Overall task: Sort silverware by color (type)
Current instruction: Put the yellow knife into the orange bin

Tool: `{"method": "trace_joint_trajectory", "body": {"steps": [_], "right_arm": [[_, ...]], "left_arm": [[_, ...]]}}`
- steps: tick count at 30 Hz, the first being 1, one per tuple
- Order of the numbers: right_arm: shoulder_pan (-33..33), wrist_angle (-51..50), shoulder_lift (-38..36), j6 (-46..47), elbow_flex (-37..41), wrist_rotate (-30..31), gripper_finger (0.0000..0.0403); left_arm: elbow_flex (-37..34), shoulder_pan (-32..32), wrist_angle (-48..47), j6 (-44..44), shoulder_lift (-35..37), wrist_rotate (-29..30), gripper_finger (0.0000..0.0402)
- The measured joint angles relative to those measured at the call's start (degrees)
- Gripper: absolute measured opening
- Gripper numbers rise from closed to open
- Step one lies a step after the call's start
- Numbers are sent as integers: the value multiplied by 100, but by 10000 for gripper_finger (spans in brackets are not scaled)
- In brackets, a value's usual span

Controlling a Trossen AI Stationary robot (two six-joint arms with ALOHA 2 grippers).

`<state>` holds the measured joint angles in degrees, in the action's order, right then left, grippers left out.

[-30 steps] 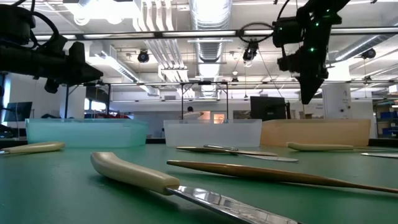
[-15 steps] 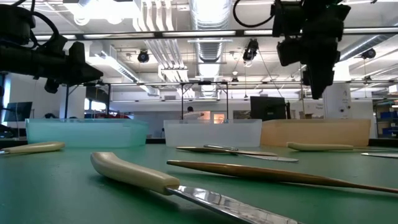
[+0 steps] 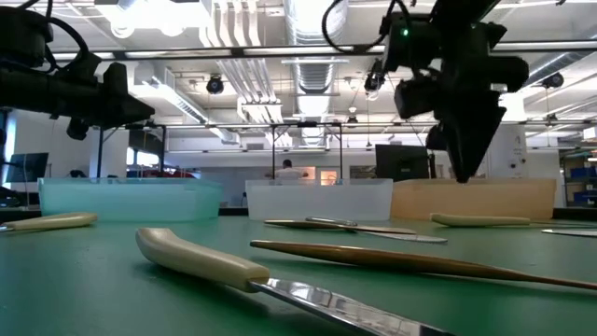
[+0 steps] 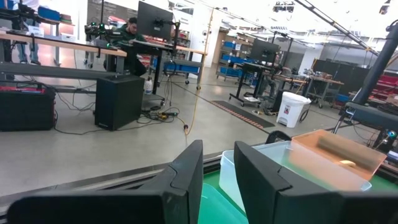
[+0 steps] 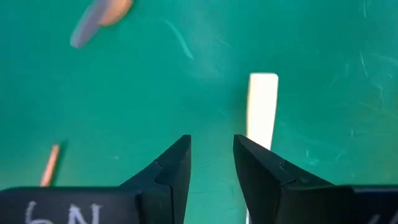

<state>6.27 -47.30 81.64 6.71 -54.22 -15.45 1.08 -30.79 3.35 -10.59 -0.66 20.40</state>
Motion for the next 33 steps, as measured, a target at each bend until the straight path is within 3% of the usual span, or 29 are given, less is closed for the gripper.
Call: {"method": "trace_joint_trajectory", "body": {"steps": [9, 21, 33], "right_arm": [[13, 179, 402, -484, -4, 68, 114], [13, 294, 586, -591, 11, 653, 117], [13, 557, 667, -377, 33, 952, 198]], "left_arm": [[0, 0, 1, 0, 0, 0, 75], [0, -2, 1, 1, 0, 0, 75], [1, -2, -1, 0, 1, 0, 75]]}}
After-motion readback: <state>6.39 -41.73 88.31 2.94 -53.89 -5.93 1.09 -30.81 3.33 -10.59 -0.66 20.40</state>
